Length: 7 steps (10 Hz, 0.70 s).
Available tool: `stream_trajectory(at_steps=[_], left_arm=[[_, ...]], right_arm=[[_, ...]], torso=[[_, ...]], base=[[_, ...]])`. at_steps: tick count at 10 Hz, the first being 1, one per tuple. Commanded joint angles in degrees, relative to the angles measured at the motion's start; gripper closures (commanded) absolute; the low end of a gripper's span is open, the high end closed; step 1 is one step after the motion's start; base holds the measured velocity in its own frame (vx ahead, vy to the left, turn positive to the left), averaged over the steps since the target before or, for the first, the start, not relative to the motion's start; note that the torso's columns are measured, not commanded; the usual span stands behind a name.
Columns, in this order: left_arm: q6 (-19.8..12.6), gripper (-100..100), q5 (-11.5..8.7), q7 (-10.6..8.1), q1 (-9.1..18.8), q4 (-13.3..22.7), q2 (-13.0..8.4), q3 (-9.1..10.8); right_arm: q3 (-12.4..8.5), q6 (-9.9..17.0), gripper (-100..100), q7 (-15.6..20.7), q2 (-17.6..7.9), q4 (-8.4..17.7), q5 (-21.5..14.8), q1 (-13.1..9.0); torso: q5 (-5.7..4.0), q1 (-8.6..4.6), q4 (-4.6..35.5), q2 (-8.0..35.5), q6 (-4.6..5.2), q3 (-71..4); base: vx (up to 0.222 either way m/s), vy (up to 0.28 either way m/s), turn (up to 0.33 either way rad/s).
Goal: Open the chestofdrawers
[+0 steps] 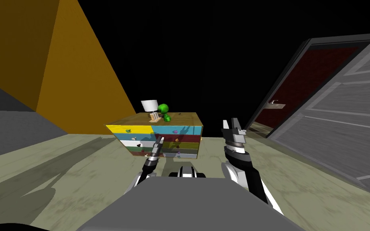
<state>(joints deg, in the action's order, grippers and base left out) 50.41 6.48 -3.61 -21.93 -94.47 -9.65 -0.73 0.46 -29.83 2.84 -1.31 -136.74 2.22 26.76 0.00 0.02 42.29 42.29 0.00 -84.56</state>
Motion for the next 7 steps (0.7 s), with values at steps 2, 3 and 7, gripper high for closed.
stream_trajectory(at_steps=[2, 3, 7], left_arm=[[2.4, -100, -0.1, 1.02, 1.8, 6.2, 0.0, -0.34], [3.2, -100, -0.1, 1.32, 2.2, 7.9, 0.0, -0.46], [5.6, -100, -0.2, 2.31, 3.7, 13.5, 0.3, -0.82]], right_arm=[[0.0, 0.0, 0, 0.0, 0.0, 0.0, 0.0, 0.0], [0.0, 0.0, 0, 0.0, 0.0, 0.0, 0.0, 0.0], [0.0, 0.0, 0, 0.0, 0.0, 0.0, 0.0, 0.0]], torso=[[0.0, -0.01, 0.0, 0.0, 0.0, 0.0], [-0.01, -0.04, 0.0, 0.0, 0.0, 0.0], [0.0, 0.0, 0.0, 0.0, 0.0, 0.0]], base=[[0.07, 0.001, -0.023], [0.083, -0.006, -0.022], [0.056, -0.002, -0.018]])
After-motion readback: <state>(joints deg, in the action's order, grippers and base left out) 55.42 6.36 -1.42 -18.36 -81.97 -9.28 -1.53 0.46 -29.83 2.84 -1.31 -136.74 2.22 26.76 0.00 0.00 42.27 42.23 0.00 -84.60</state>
